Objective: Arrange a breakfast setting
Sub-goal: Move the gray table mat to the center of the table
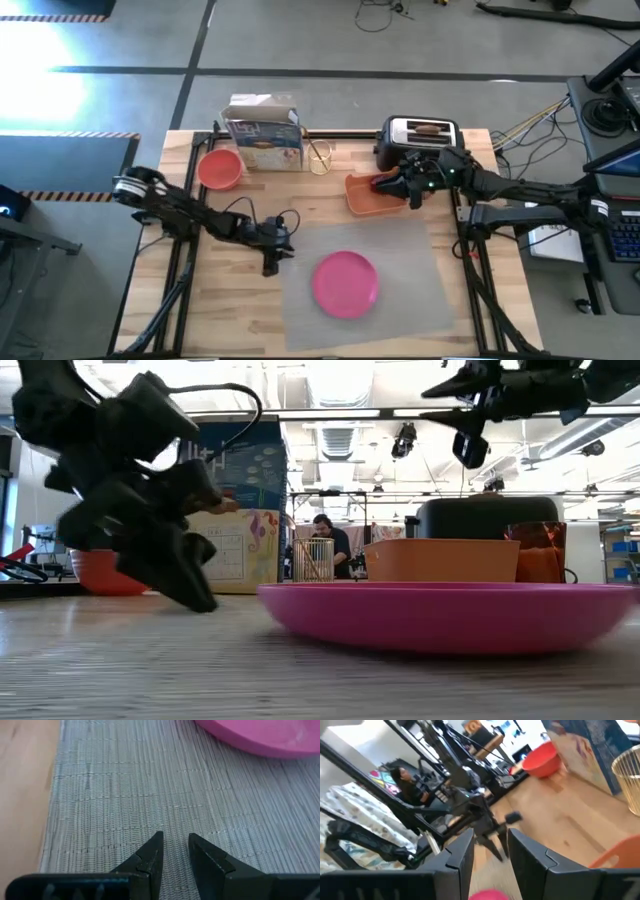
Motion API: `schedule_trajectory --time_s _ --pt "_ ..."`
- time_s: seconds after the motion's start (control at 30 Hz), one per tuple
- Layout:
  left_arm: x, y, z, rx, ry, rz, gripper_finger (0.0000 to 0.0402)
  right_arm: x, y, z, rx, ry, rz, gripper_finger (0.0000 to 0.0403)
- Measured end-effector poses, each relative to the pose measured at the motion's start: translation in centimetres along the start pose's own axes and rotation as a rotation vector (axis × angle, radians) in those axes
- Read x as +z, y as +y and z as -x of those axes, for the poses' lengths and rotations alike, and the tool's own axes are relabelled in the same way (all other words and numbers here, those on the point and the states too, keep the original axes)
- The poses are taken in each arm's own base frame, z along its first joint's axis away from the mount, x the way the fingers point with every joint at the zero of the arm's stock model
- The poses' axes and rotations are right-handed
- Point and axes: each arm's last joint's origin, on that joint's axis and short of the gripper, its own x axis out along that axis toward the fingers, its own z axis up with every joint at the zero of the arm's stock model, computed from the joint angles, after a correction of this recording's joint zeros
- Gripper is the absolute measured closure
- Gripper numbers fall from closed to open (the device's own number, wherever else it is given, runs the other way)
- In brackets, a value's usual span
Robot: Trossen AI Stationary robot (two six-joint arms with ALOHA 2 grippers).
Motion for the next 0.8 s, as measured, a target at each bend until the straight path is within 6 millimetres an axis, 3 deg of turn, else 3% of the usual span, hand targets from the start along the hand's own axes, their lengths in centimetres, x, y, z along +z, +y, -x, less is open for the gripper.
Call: schedule_trajectory --time_s 0.33,0.6,0.8 --pt "-1.8 0.5 3.5 0.043 0.137 0.010 0.0324 0.1 -0.6 -1.5 -0.081 0.133 -0.093 0.0297" --pt "-2.6 1.0 4.4 0.121 0.139 -0.048 0.0324 0.0 0.9 -2.0 -0.383 0.461 -0.127 0.0335" --pt "-2.5 1.8 4.5 0.195 0.145 -0.082 0.0324 -2.1 2.1 -4.1 -0.489 0.653 -0.143 0.0348"
